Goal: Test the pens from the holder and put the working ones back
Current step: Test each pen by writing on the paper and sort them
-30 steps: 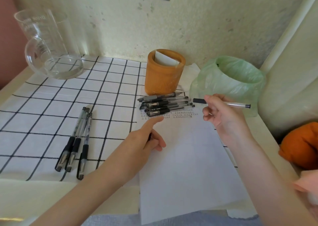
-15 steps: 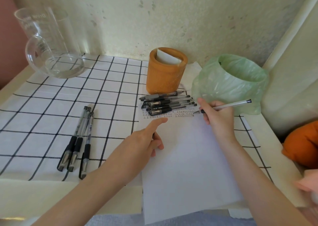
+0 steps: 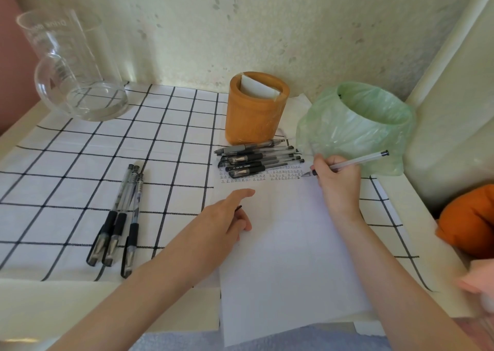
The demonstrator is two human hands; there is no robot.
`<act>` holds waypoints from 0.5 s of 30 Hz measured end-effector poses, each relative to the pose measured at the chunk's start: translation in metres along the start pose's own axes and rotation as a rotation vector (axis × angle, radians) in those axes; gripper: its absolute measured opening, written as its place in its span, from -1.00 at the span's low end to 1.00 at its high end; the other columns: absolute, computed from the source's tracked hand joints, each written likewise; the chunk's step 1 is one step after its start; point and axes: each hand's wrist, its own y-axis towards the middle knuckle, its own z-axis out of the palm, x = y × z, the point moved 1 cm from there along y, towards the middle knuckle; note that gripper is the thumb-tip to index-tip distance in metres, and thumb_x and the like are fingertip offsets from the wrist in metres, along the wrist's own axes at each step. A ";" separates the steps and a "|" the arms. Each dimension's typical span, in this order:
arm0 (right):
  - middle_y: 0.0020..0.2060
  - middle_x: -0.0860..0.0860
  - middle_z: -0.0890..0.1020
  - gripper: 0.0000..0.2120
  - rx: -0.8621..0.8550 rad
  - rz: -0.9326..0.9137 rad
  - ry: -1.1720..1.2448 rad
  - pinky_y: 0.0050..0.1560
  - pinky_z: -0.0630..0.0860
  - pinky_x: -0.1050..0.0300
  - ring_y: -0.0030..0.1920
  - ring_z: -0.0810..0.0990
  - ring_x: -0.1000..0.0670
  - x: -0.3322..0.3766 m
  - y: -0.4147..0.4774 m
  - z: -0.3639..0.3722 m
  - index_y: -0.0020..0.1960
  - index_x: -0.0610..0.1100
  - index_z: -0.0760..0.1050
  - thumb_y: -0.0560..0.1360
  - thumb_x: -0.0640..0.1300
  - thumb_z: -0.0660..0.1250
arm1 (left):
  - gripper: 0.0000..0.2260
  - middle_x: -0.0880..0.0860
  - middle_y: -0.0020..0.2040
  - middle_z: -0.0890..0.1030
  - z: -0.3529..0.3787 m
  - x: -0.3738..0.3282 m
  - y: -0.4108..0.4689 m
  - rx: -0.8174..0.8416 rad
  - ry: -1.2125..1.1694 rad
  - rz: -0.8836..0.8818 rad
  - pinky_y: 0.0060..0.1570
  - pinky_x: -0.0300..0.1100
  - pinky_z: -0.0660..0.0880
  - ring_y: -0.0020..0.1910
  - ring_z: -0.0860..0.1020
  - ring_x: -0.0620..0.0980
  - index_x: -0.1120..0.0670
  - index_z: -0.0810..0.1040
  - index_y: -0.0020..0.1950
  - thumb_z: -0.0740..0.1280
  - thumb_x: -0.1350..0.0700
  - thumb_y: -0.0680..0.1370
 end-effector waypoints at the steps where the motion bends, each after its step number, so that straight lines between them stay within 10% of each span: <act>1: -0.63 0.13 0.42 -0.71 0.001 0.003 -0.001 -0.47 0.25 0.33 -0.54 0.31 0.17 0.000 0.000 0.000 -0.36 -0.36 0.46 0.49 -0.24 0.32 | -0.56 -0.18 -0.12 0.51 0.000 0.000 0.000 0.000 0.002 0.002 -0.17 -0.43 0.37 -0.28 0.44 -0.19 -0.12 0.23 0.40 0.13 0.26 0.59; 6: -0.61 0.10 0.39 -0.64 0.008 -0.004 -0.032 -0.46 0.24 0.25 -0.52 0.28 0.12 0.000 0.000 0.001 -0.47 -0.17 0.37 0.48 -0.24 0.33 | -0.56 -0.13 -0.11 0.52 0.000 0.002 -0.001 -0.013 0.013 0.022 -0.19 -0.45 0.36 -0.31 0.39 -0.23 -0.15 0.23 0.40 0.21 0.18 0.58; 15: -0.47 -0.16 0.37 -0.70 -0.006 -0.018 -0.055 -0.41 0.18 0.18 -0.41 0.26 -0.03 0.003 -0.002 0.000 -0.33 -0.48 0.37 0.46 -0.27 0.31 | -0.42 -0.19 -0.12 0.49 0.001 0.003 0.001 0.030 0.027 0.004 -0.18 -0.44 0.38 -0.26 0.45 -0.20 -0.21 0.25 0.36 0.43 0.04 0.43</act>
